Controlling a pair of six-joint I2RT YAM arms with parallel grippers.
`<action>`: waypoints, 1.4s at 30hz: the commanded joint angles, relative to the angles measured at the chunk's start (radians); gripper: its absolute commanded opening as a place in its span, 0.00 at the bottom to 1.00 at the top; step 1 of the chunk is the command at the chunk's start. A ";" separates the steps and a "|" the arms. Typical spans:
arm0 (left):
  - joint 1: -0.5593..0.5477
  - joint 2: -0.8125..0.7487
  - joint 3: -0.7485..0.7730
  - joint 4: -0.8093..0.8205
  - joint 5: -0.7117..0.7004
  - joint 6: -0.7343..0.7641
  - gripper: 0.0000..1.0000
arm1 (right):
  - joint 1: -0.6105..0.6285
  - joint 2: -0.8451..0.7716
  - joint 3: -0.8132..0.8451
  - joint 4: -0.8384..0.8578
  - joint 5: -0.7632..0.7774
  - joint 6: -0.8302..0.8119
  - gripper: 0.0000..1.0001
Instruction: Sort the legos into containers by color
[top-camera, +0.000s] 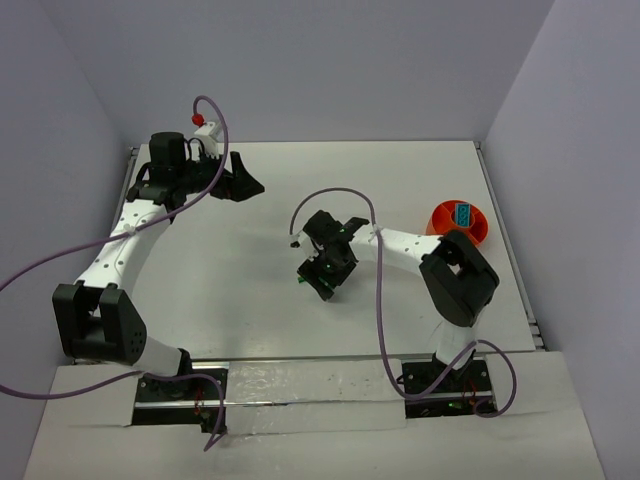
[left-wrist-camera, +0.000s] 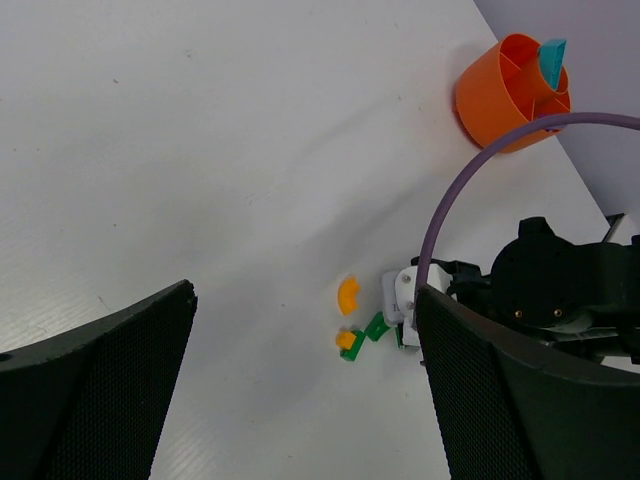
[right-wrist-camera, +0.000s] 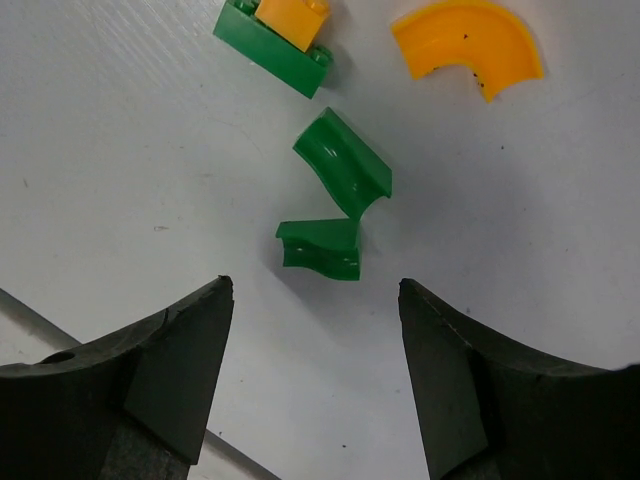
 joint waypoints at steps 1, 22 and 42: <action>0.006 -0.033 -0.004 0.047 0.016 0.004 0.96 | 0.014 0.026 0.049 0.029 0.047 0.000 0.74; 0.006 -0.028 0.003 0.044 0.012 0.010 0.96 | 0.061 0.095 0.057 0.043 0.110 -0.006 0.49; 0.002 -0.021 0.018 0.035 -0.007 0.025 0.96 | -0.159 -0.310 0.002 -0.006 -0.125 -0.059 0.29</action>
